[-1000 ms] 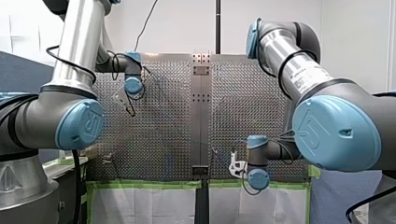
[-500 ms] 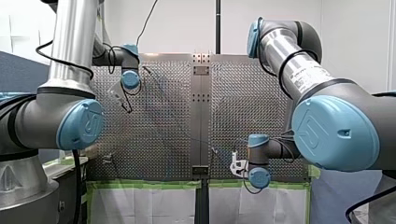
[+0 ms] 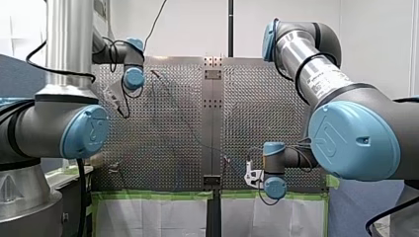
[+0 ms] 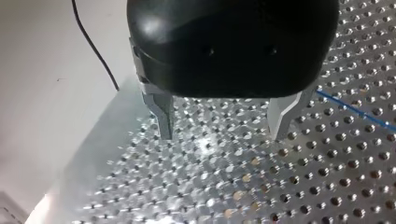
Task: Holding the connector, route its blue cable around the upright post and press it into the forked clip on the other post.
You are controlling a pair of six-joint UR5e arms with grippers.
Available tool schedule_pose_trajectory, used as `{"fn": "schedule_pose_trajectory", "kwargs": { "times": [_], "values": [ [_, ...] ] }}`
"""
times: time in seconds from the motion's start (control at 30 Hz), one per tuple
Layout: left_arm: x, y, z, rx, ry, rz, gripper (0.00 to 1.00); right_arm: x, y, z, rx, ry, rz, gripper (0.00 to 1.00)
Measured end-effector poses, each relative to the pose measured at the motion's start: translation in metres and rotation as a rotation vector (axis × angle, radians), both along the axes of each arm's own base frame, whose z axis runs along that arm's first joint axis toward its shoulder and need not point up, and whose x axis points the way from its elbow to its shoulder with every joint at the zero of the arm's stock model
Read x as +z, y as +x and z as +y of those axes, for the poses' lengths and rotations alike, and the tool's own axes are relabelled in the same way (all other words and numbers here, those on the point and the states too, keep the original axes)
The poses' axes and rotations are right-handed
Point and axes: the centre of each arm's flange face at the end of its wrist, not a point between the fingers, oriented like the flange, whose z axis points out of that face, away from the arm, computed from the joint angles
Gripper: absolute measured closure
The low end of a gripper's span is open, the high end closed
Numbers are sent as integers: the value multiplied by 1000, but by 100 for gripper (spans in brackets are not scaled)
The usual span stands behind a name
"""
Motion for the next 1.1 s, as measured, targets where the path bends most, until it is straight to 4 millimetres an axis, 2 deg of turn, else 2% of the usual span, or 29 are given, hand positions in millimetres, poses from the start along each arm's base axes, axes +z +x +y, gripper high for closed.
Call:
{"fn": "schedule_pose_trajectory", "kwargs": {
  "times": [0.17,0.4,0.7,1.1],
  "values": [
    [25,-11,0,8,40,2,0,0,2,-2,7,4,2,100],
    [78,-23,-4,10,97,-30,0,0,2,-2,11,12,6,100],
    [133,-47,-4,30,160,-57,0,0,3,-2,17,14,4,100],
    [170,-91,-7,-15,267,-24,0,0,6,-3,41,25,-1,100]
  ]
}}
